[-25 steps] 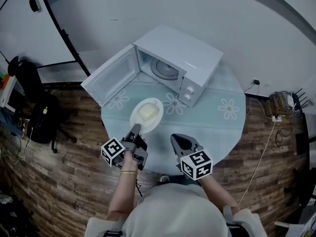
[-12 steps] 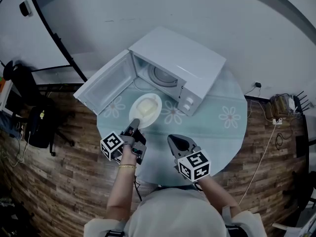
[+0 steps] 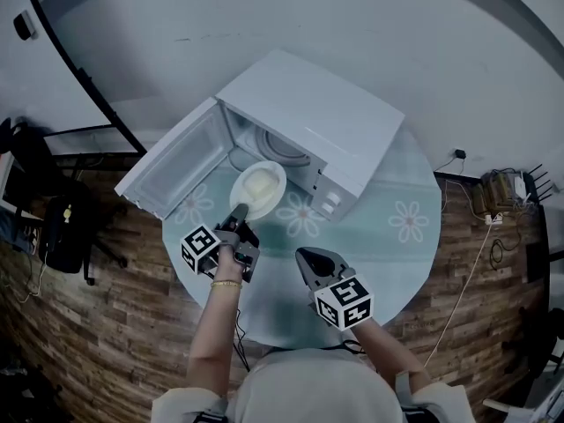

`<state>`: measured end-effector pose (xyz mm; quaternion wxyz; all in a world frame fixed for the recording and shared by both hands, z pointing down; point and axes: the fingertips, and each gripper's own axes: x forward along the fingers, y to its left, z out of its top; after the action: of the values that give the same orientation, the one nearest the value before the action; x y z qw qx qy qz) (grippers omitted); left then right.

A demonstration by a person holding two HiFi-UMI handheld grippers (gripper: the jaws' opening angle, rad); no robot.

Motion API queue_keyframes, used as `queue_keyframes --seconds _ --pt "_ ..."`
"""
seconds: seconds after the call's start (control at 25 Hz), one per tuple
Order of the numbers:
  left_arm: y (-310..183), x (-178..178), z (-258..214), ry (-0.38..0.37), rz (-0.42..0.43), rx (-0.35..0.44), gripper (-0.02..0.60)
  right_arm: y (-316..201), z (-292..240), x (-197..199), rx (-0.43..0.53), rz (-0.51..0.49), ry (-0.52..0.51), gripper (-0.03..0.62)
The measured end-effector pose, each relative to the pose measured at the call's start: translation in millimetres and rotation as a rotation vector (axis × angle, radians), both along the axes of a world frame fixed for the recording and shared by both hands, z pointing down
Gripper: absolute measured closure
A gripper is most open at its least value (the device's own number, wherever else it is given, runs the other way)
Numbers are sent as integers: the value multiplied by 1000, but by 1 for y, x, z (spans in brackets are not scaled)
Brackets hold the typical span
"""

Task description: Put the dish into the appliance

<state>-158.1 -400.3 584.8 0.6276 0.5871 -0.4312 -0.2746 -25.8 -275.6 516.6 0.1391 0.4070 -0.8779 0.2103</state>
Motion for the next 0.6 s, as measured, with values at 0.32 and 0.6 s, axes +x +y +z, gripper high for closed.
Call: queue_keyframes --seconds 0.32,0.6 --pt "-48 15 27 -9 11 -45 534 -21 9 7 -19 4 -4 589" --pt "-80 19 48 -29 4 -84 534 -33 16 11 -35 12 -8 589"
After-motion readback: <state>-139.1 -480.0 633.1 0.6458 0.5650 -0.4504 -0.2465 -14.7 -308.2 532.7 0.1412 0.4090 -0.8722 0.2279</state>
